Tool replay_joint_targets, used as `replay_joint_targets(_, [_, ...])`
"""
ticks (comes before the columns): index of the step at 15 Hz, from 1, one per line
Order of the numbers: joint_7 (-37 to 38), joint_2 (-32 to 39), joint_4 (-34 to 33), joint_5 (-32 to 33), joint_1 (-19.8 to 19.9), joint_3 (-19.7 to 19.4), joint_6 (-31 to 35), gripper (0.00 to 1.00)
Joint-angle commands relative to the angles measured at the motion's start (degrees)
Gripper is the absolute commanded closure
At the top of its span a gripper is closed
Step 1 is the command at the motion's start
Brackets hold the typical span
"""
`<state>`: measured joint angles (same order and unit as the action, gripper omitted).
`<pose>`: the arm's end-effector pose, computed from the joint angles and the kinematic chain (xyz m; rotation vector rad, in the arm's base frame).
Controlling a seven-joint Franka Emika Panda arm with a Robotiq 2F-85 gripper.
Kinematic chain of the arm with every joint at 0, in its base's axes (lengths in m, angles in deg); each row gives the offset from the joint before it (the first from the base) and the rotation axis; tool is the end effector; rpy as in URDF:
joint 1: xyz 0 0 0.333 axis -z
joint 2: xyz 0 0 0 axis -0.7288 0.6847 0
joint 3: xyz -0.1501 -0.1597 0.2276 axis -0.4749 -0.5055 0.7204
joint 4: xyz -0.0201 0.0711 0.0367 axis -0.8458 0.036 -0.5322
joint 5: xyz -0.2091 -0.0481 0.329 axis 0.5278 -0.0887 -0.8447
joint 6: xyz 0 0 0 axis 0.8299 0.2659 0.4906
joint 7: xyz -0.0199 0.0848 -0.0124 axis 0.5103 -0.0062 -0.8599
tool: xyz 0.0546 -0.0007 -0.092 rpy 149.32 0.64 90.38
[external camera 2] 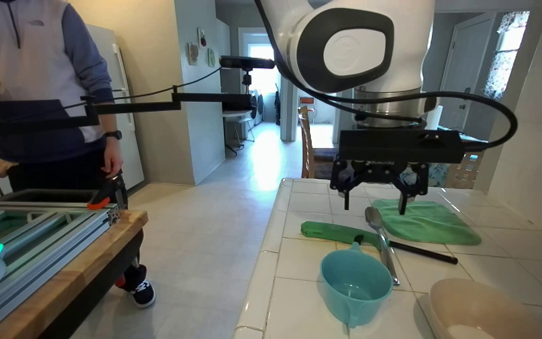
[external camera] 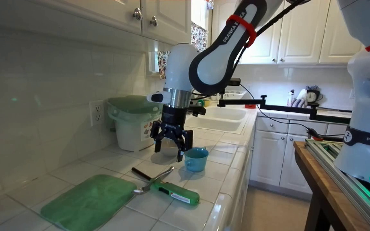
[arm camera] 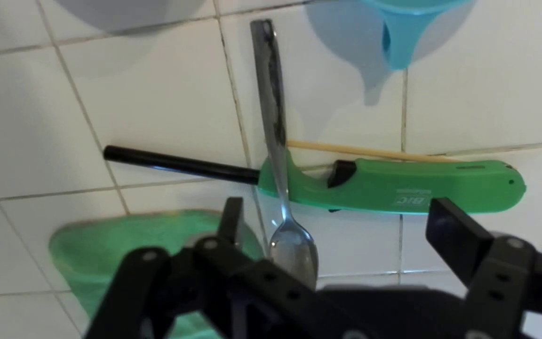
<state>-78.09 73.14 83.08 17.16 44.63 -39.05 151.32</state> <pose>0.5892 0.1363 0.2001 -2.4760 -1.8796 -0.2833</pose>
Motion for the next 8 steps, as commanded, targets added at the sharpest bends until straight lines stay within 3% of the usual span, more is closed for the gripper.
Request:
replay_joint_targets(1, [5.63,3.24,-4.15,5.58,-2.07,-2.56,-0.99,0.0])
replay_joint_targets(8, [11.1,9.08,-10.94,10.88,-2.67,-4.09,-4.01,0.0])
